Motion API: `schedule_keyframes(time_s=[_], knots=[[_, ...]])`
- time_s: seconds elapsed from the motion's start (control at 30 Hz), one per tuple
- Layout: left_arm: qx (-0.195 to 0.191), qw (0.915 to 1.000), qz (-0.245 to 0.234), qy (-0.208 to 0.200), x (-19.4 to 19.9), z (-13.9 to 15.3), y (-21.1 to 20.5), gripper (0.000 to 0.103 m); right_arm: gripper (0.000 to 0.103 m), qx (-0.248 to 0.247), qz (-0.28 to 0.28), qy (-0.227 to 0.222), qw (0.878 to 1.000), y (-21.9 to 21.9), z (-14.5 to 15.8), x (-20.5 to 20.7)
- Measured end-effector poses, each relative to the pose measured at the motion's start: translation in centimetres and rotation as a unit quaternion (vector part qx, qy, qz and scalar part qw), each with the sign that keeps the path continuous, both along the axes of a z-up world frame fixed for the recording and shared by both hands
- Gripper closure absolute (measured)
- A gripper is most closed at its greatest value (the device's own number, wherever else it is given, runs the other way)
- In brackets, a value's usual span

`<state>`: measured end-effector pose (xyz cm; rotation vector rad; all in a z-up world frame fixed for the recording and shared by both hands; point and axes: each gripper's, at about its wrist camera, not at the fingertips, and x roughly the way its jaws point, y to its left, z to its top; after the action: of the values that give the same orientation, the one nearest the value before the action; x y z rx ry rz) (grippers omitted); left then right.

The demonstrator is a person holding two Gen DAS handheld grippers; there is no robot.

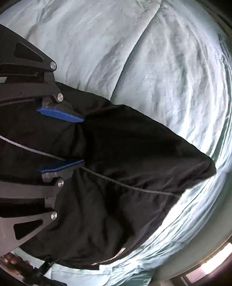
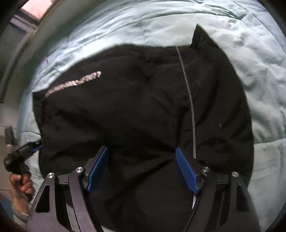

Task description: Fold large clothes

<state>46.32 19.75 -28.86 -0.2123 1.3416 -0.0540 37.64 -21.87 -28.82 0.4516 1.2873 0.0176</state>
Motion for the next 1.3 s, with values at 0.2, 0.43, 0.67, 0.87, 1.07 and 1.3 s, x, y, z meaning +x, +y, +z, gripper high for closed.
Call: schedule_keyframes(time_s=[0.2,0.43,0.67,0.87,1.07,1.3], knots=[[0.024,0.9983,-0.036,-0.04,-1.3,4.0,0.5,0.057,0.025,-0.026,0.022,-0.024,0.999,0.2,3.8,-0.3],[-0.025,0.9958,-0.05,-0.072,-5.2,7.9,7.3,0.057,0.024,-0.053,-0.007,-0.066,0.996,-3.8,7.6,-5.3],[-0.061,0.9963,-0.035,-0.051,-3.9,6.1,8.0,0.057,0.024,-0.066,-0.061,-0.05,0.995,-8.4,6.7,-7.5],[-0.12,0.9925,-0.017,-0.02,-2.1,2.6,8.2,0.056,0.024,-0.054,-0.073,-0.03,0.995,-10.0,3.7,-6.6],[-0.162,0.9864,-0.029,-0.002,0.2,0.8,7.6,0.056,0.024,0.0,-0.068,-0.021,0.997,-10.8,0.7,-4.9],[-0.176,0.9824,-0.055,0.03,2.2,-1.8,5.6,0.044,0.019,0.05,-0.058,-0.012,0.997,-11.3,-2.1,-3.4]])
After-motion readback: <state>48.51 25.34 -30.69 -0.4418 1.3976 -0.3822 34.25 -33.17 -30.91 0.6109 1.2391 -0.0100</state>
